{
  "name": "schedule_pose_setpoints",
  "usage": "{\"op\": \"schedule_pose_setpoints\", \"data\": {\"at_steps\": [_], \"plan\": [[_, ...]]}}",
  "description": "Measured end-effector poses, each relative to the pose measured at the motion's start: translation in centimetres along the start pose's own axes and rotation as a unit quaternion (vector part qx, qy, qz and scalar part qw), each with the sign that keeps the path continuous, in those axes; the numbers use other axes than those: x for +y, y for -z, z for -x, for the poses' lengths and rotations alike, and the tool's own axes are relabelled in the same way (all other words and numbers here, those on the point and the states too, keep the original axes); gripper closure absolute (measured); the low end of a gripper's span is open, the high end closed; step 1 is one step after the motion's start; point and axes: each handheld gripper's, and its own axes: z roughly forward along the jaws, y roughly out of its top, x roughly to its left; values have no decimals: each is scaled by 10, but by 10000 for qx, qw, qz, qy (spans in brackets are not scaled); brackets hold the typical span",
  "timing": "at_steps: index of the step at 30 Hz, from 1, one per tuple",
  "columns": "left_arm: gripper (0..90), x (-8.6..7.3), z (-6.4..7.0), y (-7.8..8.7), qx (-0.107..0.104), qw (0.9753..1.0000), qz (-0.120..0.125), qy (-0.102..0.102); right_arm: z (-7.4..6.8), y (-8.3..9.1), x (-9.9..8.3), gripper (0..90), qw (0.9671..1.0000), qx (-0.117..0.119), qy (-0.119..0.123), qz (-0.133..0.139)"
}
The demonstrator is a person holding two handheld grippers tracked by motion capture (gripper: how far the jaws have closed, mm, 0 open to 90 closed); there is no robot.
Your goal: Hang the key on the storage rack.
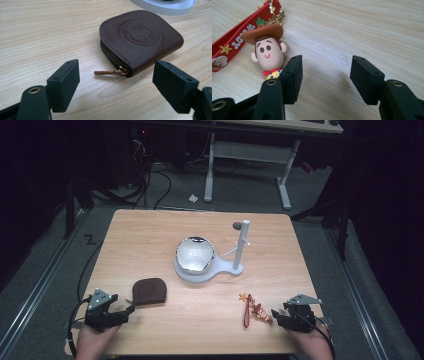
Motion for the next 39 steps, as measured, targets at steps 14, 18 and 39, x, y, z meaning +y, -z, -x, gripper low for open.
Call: {"op": "schedule_pose_setpoints", "data": {"at_steps": [14, 18, 39], "plan": [[228, -1, -3, 1, -84, 9999, 14, 79, -1, 2, 10, 449, 9980, 73, 177, -598], [231, 0, -2, 0, -73, 10000, -20, -11, -4, 4, 15, 449, 9961, 119, 342, -806], [239, 0, -3, -3, -147, 9998, -93, -54, -16, 7, 36, 444, 9810, 344, 831, -1718]]}}
